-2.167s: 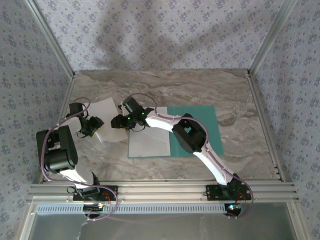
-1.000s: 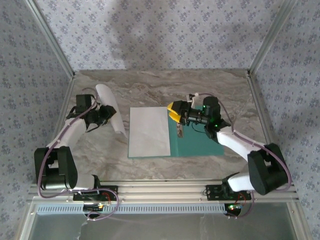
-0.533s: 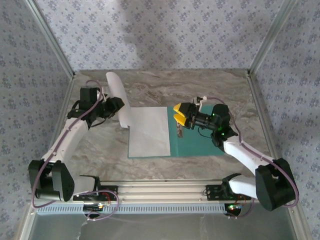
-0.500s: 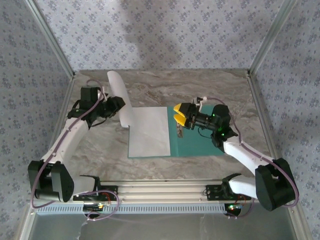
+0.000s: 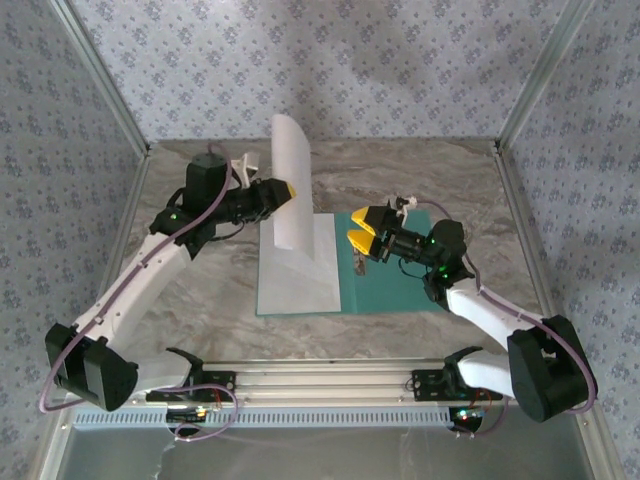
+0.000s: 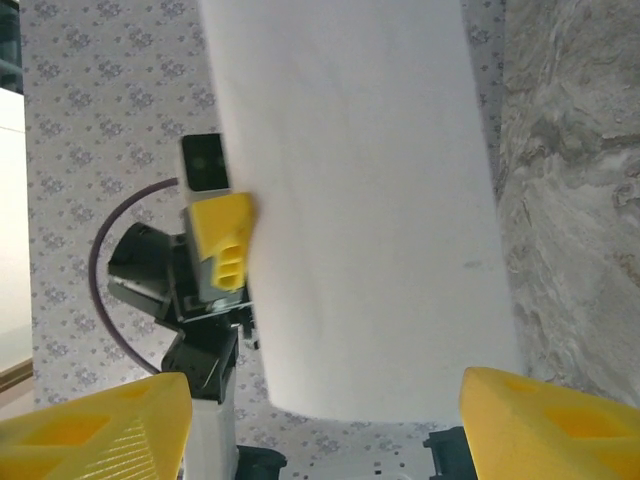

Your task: Put the files into the folder

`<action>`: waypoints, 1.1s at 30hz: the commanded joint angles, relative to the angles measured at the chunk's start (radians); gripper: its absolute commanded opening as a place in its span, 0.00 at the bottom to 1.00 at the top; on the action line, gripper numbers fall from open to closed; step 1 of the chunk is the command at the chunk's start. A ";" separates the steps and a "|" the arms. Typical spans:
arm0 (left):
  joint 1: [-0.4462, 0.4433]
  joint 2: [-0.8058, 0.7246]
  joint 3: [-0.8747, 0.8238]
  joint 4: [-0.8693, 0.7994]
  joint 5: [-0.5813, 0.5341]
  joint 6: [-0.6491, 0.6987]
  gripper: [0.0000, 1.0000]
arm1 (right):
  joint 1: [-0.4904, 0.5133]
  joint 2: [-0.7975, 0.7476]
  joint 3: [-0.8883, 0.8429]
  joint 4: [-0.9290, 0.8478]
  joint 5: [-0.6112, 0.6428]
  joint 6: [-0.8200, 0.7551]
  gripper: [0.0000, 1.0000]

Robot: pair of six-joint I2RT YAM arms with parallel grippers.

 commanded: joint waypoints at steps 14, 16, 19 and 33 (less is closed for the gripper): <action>-0.176 -0.035 -0.021 0.165 0.071 -0.122 0.33 | -0.005 -0.003 0.026 0.139 -0.069 0.010 0.79; -0.173 -0.037 -0.038 0.157 0.076 -0.122 0.33 | -0.005 -0.002 0.028 0.166 -0.070 0.018 0.78; -0.159 -0.043 -0.069 0.152 0.096 -0.122 0.33 | -0.005 -0.003 0.027 0.228 -0.064 0.048 0.74; -0.104 -0.052 -0.136 0.137 0.160 -0.096 0.34 | -0.004 -0.008 0.026 0.201 -0.070 0.041 0.55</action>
